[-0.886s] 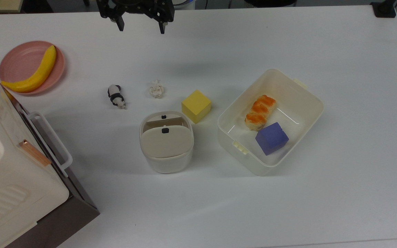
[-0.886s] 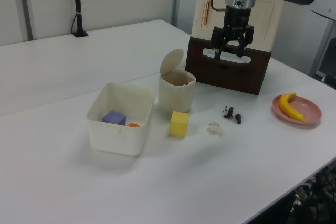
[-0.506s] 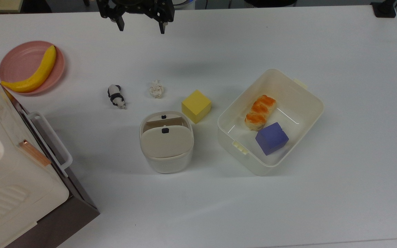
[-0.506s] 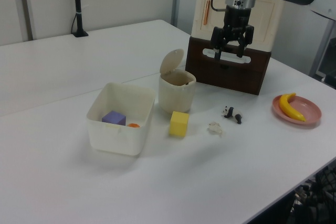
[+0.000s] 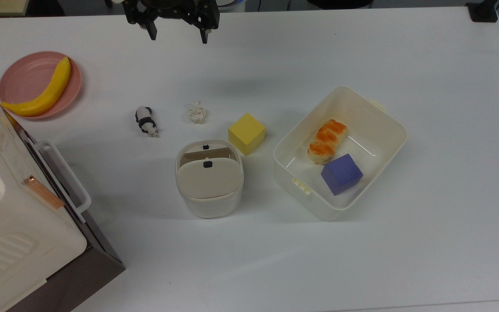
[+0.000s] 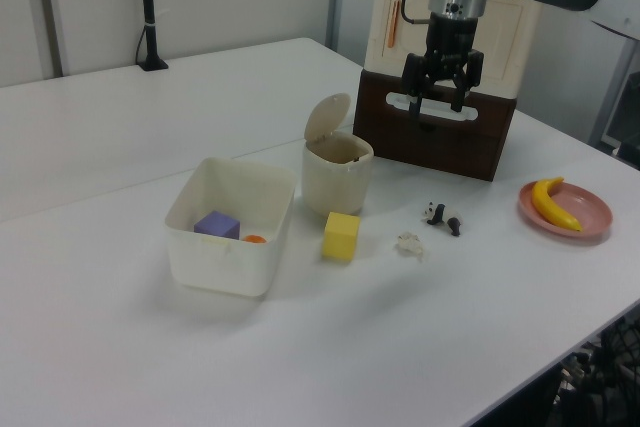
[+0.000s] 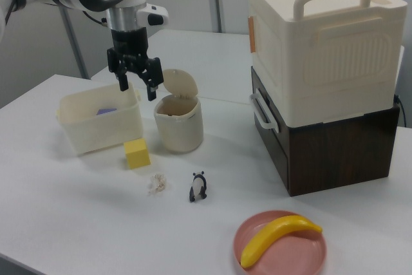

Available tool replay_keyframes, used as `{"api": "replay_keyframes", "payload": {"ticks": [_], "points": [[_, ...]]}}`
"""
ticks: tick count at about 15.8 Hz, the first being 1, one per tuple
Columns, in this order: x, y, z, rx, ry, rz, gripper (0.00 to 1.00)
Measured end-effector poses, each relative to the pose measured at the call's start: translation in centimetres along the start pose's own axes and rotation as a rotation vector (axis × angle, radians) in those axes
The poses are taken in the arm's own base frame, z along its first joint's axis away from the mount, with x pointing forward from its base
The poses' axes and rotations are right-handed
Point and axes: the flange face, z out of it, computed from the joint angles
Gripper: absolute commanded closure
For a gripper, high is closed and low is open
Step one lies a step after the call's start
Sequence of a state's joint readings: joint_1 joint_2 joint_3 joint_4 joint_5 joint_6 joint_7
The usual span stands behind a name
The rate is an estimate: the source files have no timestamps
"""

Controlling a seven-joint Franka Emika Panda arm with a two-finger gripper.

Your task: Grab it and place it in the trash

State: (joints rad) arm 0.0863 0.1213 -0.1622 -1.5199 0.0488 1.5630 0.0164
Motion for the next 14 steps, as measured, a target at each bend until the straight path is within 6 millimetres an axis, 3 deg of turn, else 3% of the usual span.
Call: {"api": "replay_keyframes", "payload": {"ticks": [8,14], "points": [[0.8,-0.5,3.3,-0.005,-0.062,-0.056,0.0],[0.5,-2.4,10.4,-0.015,-0.143,-0.094,0.0]]}}
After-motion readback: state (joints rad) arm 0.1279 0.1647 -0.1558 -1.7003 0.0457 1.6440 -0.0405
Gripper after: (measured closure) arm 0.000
